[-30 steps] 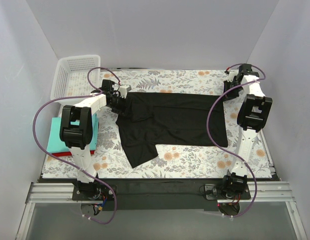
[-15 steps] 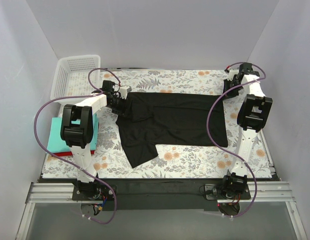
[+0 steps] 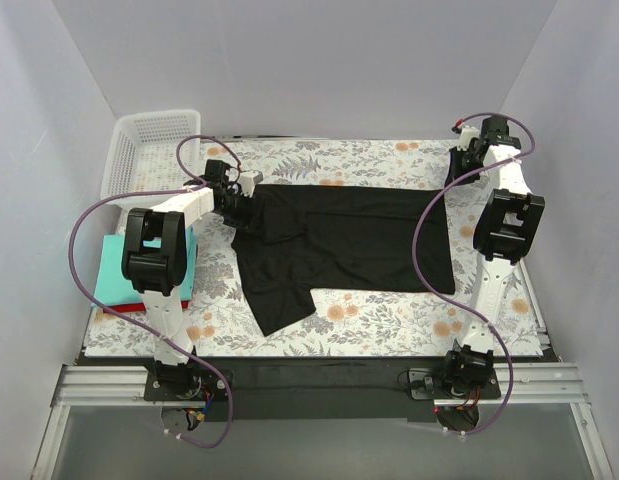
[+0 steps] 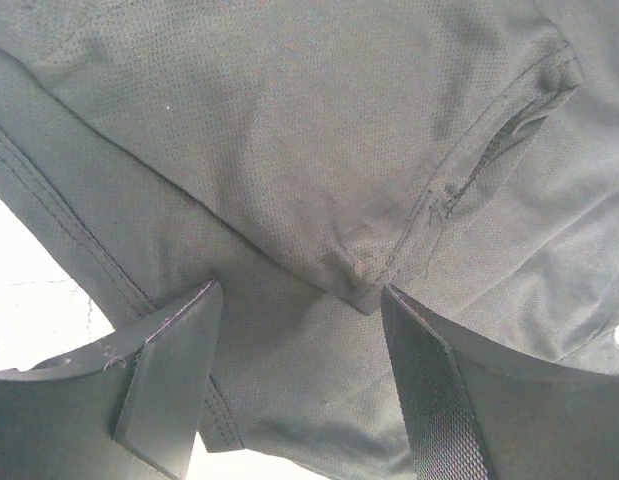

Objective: Fold and stack the t-shirts
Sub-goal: Fold the tshirt

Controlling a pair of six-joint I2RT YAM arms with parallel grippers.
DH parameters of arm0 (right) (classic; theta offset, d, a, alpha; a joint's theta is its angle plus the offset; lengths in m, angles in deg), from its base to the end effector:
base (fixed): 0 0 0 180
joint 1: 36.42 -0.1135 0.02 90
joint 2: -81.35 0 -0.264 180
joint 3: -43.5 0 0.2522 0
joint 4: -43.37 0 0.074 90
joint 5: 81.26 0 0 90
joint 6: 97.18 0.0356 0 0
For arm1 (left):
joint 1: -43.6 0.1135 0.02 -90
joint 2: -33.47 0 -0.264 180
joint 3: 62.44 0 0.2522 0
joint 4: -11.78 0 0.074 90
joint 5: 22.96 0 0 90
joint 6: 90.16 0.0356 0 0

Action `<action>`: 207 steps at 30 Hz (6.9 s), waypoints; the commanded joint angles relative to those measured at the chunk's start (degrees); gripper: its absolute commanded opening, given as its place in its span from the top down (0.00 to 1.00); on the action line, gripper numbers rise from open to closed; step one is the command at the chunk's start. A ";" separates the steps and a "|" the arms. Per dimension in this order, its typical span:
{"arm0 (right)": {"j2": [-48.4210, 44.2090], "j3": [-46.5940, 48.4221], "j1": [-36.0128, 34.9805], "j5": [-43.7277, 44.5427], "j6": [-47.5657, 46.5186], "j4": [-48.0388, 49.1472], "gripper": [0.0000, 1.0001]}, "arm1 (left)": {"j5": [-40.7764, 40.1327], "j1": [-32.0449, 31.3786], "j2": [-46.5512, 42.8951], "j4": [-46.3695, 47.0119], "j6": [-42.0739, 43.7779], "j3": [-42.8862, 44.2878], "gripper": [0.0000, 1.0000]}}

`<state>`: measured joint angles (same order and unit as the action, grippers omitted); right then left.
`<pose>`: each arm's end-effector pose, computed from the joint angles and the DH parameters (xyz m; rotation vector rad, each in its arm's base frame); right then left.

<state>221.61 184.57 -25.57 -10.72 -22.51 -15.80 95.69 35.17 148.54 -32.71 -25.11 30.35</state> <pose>0.5243 -0.0884 0.1943 -0.2208 2.5123 0.2591 0.3998 -0.0765 0.1603 -0.2548 2.7698 -0.8434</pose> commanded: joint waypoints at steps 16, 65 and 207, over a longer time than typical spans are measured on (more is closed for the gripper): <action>-11.51 -16.39 -0.66 -4.09 0.04 -2.23 0.58 | -1.75 -0.28 1.30 -0.48 -0.36 1.57 0.36; -7.82 -13.48 -0.74 2.06 -6.55 -7.33 0.92 | -5.35 -0.28 2.97 -0.39 -0.80 0.16 0.38; -32.34 -46.71 -16.21 18.23 -50.76 -10.23 0.99 | -9.57 -6.43 -7.40 -16.57 35.23 3.94 1.00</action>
<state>188.37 135.30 -42.05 6.85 -71.97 -24.72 86.05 28.26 141.61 -49.93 9.89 32.36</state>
